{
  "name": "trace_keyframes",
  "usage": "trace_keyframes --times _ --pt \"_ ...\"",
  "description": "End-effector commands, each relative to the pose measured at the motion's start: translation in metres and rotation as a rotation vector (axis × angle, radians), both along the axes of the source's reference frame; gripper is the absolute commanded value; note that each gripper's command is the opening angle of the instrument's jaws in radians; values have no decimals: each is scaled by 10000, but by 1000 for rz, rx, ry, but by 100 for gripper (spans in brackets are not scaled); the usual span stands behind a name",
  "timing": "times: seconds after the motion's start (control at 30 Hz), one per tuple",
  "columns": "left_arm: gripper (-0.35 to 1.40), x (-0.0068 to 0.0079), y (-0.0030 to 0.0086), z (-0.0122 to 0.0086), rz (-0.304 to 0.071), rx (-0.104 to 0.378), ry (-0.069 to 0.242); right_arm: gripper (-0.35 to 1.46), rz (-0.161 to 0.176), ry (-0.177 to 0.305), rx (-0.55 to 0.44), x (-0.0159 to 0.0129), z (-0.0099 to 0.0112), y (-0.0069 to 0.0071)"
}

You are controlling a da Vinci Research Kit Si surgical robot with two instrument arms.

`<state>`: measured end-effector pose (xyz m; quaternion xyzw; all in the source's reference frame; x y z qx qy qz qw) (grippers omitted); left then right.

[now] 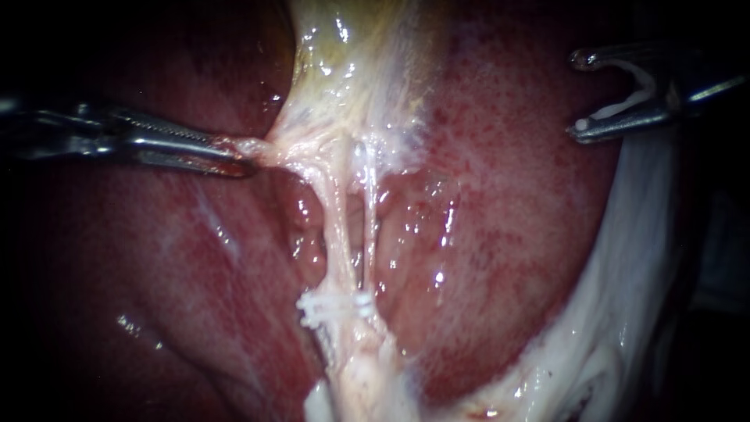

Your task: Clipping third clip left tube

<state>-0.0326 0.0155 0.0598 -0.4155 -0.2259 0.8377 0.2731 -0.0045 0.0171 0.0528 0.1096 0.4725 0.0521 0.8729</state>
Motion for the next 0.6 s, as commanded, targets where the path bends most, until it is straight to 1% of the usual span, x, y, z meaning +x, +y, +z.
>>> trace_keyframes --times 0.03,0.07,0.17,0.27,0.3,0.4,0.5,0.6 --pt "-35 2 1 -2 1 2 -1 49 0 0 0 0 0 0" --pt "-35 3 3 -5 2 4 -2 49 0 0 0 0 0 0" --pt "-35 12 12 -22 -6 6 -6 49 0 0 0 0 0 0" --pt "-35 26 26 -45 -31 -2 -25 49 0 0 0 0 0 0" --pt "-35 31 31 -54 -48 -7 -28 49 0 0 0 0 0 0" --pt "-35 41 42 -73 -66 -25 -40 49 0 0 0 1 -1 -1" --pt "-35 47 49 -84 -79 -36 -51 49 -1 1 1 2 -2 -3" --pt "-35 47 48 -86 -80 -36 -49 49 -6 7 5 8 -3 -8"
